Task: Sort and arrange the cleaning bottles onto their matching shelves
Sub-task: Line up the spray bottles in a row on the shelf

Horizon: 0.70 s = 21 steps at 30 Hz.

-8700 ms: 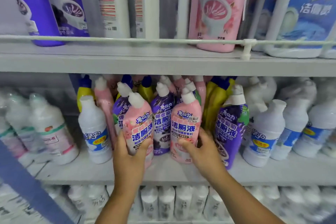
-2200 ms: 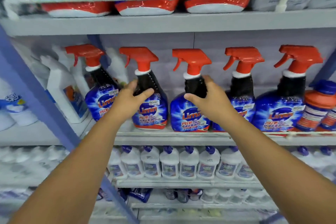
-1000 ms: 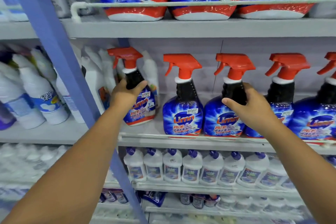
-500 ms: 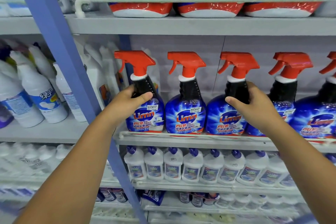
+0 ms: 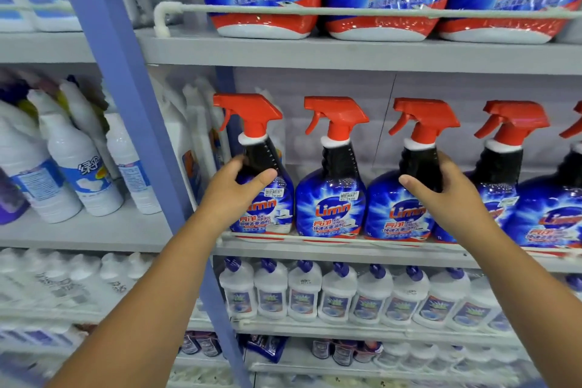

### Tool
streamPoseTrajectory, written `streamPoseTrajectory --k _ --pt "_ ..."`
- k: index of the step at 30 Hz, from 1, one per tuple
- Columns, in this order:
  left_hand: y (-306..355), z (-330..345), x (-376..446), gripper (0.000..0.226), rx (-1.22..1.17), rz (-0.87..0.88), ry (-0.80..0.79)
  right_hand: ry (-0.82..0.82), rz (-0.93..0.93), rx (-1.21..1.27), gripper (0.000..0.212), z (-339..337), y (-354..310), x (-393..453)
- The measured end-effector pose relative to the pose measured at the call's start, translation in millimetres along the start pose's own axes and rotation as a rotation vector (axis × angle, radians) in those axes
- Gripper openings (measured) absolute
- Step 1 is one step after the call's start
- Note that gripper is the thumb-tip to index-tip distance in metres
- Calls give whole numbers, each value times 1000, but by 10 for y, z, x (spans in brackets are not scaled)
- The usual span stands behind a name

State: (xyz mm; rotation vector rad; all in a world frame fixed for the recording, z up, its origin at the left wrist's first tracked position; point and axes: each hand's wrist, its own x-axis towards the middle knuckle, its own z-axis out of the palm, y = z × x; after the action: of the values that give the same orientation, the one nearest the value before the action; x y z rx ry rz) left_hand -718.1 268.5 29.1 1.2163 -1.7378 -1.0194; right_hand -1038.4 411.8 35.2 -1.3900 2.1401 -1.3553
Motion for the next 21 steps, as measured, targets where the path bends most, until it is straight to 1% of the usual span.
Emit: streamPoseTrajectory --k 3,5,7,9,11,12,14,17,21 --pt "-90 8 -113 37 12 59 130 105 10 -49 47 83 31 -48" --pt "-122 -9 -219 42 5 88 153 182 -10 -100 43 163 44 -101" --pt "-143 -52 -345 47 -7 105 129 256 -16 -98 52 280 23 -212" --pt "-173 -127 -513 53 -28 80 74 358 39 -65 63 456 -44 -405" --pt "-210 -238 -710 48 -107 40 16 438 39 -39 68 690 -127 -631" --pt "-230 -305 -804 43 -178 18 3 440 22 -10 70 807 -186 -738" --pt "-267 -464 -969 33 -306 -24 20 360 32 98 68 1031 -286 -898" --pt "-328 -755 -1164 27 -380 -63 119 170 87 284 56 1280 -516 -1079" --pt "-409 -1020 -1374 37 -345 -177 241 2 44 339 49 1459 -771 -1253"
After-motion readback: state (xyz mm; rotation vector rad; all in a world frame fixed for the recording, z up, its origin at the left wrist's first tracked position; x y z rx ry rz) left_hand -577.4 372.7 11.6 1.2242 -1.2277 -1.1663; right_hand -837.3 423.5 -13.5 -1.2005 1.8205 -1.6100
